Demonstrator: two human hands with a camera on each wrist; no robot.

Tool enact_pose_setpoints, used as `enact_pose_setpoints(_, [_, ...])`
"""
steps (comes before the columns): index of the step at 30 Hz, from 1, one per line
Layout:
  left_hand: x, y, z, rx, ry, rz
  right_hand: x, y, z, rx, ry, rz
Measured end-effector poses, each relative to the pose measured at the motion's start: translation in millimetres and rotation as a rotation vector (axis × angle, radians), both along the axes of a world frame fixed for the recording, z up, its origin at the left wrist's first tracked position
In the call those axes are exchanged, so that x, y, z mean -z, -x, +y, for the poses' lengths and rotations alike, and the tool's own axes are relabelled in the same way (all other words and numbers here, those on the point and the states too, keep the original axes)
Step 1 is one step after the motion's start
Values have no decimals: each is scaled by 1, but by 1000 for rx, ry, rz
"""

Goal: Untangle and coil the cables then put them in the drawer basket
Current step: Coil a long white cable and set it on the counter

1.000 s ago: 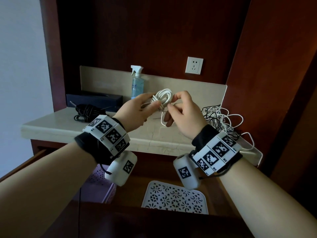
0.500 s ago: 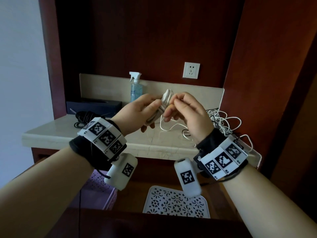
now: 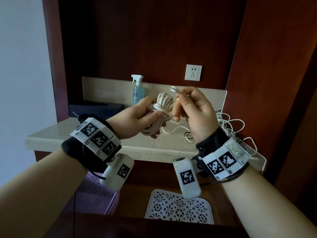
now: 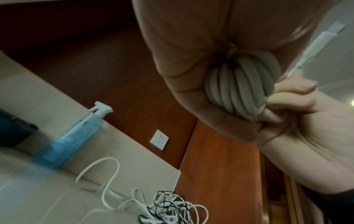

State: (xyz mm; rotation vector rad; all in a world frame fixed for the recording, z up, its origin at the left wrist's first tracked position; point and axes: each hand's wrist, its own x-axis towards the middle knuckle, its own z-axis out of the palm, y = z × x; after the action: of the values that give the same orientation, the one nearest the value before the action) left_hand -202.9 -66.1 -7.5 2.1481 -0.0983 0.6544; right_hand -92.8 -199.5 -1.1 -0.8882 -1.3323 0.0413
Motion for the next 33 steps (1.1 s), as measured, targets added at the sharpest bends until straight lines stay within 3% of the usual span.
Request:
enact_pose_setpoints(4, [4, -6, -3, -6, 154, -60, -5, 1, 3, 178, -70, 80])
enact_pose_setpoints(8, [1, -8, -7, -3, 325, -80, -6, 6, 2, -76, -47, 210])
enact_pose_setpoints(11, [3, -10, -10, 34, 425, -70, -8, 5, -1, 14, -20, 234])
enact_pose_setpoints(15, [9, -13, -11, 154, 655, -109, -11, 3, -5, 310, 33, 29])
enact_pose_setpoints(18, [11, -13, -12, 191, 730, -142, -10, 4, -8, 491, 69, -155])
enact_pose_setpoints(23, [7, -12, -14, 239, 807, -198, -11, 2, -9, 543, 171, -186])
enact_pose_setpoints(29, [5, -10, -13, 244, 733, -205, -13, 2, -7, 720, 136, -397])
enact_pose_setpoints(33, [4, -7, -16, 218, 625, -166, -15, 10, -5, 990, 51, -740])
